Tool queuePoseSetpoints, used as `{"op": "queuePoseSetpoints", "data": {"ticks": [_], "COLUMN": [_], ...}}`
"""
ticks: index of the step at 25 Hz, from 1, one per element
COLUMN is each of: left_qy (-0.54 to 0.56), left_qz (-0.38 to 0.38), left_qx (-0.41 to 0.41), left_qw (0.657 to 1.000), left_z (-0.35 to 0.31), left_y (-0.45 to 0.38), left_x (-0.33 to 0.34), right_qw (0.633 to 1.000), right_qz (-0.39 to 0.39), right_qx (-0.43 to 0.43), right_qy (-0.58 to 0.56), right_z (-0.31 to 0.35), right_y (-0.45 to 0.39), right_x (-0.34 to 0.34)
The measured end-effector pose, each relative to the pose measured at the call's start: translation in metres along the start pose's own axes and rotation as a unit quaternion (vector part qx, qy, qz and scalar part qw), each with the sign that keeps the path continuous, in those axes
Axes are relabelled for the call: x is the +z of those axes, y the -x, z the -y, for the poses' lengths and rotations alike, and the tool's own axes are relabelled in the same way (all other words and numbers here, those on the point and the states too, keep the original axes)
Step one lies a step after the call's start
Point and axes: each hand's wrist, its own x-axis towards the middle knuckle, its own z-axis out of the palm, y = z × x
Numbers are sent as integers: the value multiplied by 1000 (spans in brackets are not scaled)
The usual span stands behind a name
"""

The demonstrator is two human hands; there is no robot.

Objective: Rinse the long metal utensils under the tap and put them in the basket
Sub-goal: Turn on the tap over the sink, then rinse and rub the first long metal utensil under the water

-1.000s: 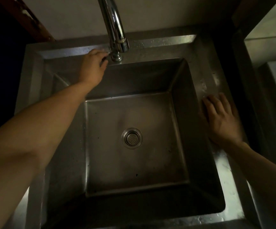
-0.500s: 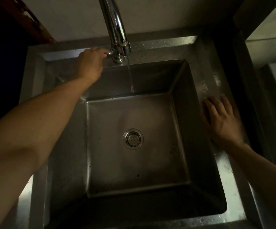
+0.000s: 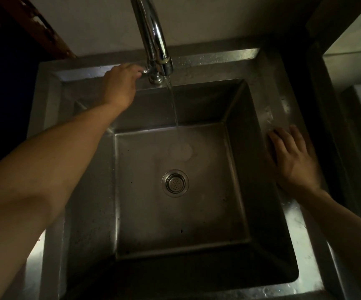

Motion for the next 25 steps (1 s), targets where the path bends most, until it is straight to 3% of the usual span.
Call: {"op": "queuePoseSetpoints", "data": {"ticks": [5, 8, 16, 25], "left_qy": [39, 98, 142, 45], "left_qz": [-9, -58, -133, -231], "left_qx": [-18, -11, -5, 134], "left_qw": [999, 993, 981, 963], "left_z": [-6, -8, -43, -105], "left_y": [4, 19, 68, 75], "left_x": [3, -1, -110, -272], "right_qw": [1000, 999, 980, 932], "right_qz": [8, 11, -163, -319], "right_qx": [6, 5, -57, -122], "right_qy": [-2, -38, -95, -119], "right_z": [-1, 4, 68, 113], "right_y": [1, 1, -17, 2], "right_x": [-5, -14, -147, -324]}}
